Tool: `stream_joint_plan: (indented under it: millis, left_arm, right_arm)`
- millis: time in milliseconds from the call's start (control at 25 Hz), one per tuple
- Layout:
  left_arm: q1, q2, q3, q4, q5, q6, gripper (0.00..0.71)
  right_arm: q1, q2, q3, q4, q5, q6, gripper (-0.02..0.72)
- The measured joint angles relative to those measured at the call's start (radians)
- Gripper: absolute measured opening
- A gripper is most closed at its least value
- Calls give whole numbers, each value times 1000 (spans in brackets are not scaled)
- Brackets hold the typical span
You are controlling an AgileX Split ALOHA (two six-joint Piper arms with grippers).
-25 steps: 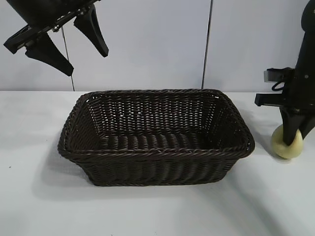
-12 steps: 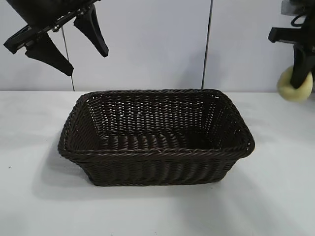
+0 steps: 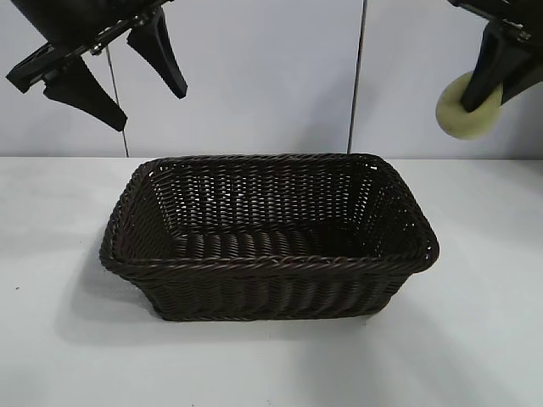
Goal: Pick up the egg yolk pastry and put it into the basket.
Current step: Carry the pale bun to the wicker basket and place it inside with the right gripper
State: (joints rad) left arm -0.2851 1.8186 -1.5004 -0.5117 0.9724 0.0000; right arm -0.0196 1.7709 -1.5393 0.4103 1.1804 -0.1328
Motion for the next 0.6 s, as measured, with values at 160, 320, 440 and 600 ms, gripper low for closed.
stream_joint_plan:
  millis: [160,320,440,600]
  left_arm:
    - [0,0,0,0,0,0,522]
    - [0,0,0,0,0,0,522]
    - [0,0,0,0,0,0,522]
    - [0,0,0,0,0,0,522]
  right_arm:
    - [10,0,0,18,0,-7,84]
    - [72,0,0,9,-3,-11,84]
    - [143,0,0,8,-30,-11,84]
    - [243,0,0,9,-58,-8,84]
